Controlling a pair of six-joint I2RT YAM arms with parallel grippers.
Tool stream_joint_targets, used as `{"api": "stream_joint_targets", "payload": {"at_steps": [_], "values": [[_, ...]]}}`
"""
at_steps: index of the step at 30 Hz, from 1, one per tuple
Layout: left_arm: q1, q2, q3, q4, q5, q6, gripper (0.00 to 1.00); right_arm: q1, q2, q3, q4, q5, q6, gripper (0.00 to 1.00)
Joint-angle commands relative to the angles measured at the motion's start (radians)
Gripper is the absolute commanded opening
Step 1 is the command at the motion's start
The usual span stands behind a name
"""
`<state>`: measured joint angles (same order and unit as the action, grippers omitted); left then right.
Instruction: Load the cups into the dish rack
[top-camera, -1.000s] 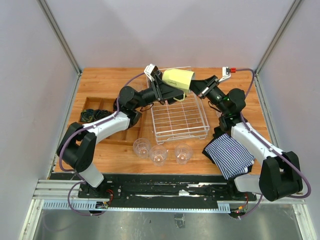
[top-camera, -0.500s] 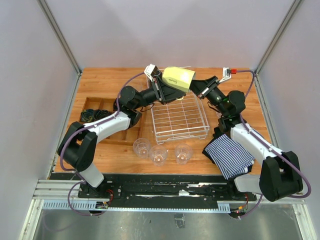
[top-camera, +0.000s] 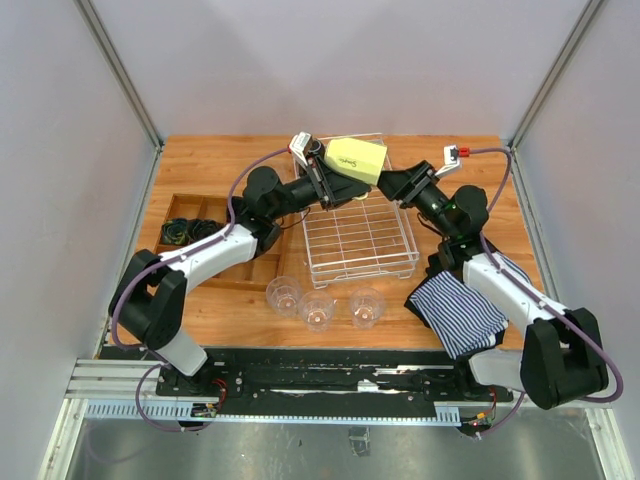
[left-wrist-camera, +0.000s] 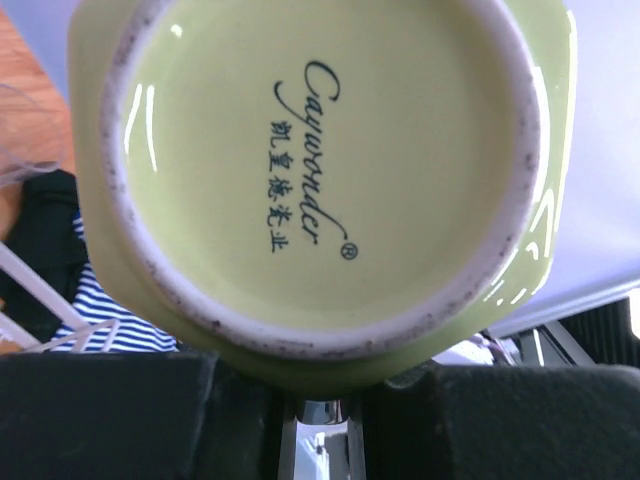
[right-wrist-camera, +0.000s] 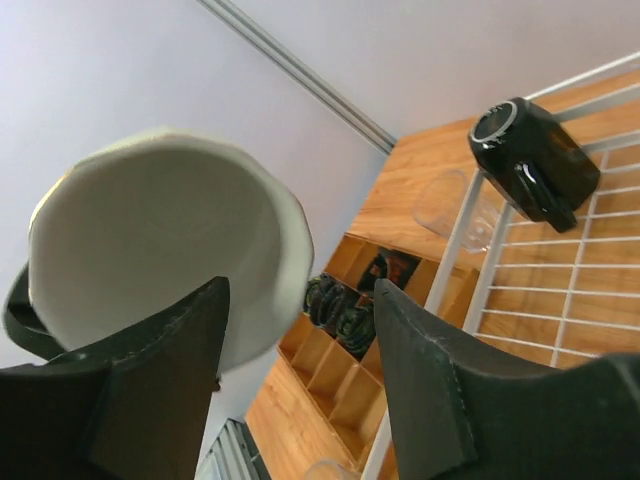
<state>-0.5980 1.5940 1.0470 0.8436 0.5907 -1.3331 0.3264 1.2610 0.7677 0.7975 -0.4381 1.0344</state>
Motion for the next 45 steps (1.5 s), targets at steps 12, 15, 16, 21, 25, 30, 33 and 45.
{"api": "stream_joint_targets", "payload": {"at_steps": [12,15,16,21,25,30,33,45], "values": [[-0.036,-0.067,0.266,-0.882,-0.680,0.430,0.01,-0.236,-0.243,-0.081,-0.410,0.027,-0.276,0.77],[-0.047,0.020,0.412,-1.094,-0.820,0.437,0.01,-0.255,-0.253,-0.069,-0.435,0.014,-0.295,0.77],[-0.050,0.052,0.459,-1.170,-0.858,0.426,0.01,-0.258,-0.253,-0.064,-0.443,0.013,-0.300,0.77],[-0.069,0.211,0.684,-1.434,-1.011,0.379,0.00,-0.261,-0.253,-0.057,-0.462,0.012,-0.322,0.77],[-0.085,0.290,0.780,-1.550,-1.098,0.318,0.00,-0.268,-0.252,-0.042,-0.480,0.015,-0.344,0.77],[-0.101,0.336,0.810,-1.588,-1.164,0.224,0.00,-0.278,-0.246,-0.040,-0.478,0.010,-0.346,0.77],[-0.103,0.360,0.814,-1.611,-1.190,0.165,0.01,-0.284,-0.247,-0.048,-0.475,0.003,-0.346,0.77],[-0.103,0.541,0.941,-1.696,-1.214,0.116,0.01,-0.321,-0.262,-0.074,-0.474,-0.029,-0.347,0.77]]}}
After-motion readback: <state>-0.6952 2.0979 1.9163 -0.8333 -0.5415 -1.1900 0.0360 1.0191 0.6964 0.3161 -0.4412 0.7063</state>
